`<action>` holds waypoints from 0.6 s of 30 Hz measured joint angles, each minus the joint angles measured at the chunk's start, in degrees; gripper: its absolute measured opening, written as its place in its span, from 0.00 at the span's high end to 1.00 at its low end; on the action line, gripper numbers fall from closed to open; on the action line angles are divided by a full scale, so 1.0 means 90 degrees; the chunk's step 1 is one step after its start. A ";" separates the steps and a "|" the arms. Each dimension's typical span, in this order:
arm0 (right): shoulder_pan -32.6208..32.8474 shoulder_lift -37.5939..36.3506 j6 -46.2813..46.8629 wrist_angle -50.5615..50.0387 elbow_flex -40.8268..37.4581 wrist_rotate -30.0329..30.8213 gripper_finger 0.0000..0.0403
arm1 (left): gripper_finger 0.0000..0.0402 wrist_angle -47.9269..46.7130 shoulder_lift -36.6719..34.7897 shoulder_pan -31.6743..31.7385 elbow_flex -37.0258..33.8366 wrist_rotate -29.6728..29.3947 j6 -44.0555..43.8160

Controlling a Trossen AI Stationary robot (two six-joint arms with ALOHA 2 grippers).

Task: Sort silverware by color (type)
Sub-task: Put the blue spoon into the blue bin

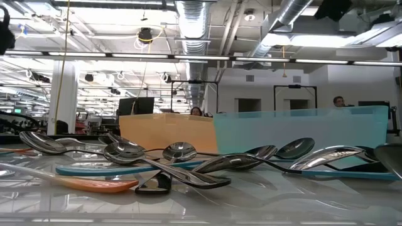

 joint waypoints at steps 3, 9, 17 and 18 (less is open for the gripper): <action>-0.0005 0.0123 0.0118 -0.0003 0.0002 0.0008 0.77 | 0.69 0.0341 -0.0002 -0.0020 -0.0285 0.0092 0.0210; -0.0012 0.0586 0.0246 0.0049 0.0002 0.0008 0.77 | 0.69 0.0519 -0.0002 -0.0066 -0.0776 0.0087 0.0473; -0.0012 0.1230 0.0305 0.0232 0.0002 0.0000 0.77 | 0.69 0.1073 -0.0050 -0.0068 -0.1219 0.0114 0.0851; -0.0012 0.1276 0.0305 0.0285 0.0002 -0.0002 0.77 | 0.69 0.1072 -0.0050 -0.0068 -0.1219 0.0109 0.0891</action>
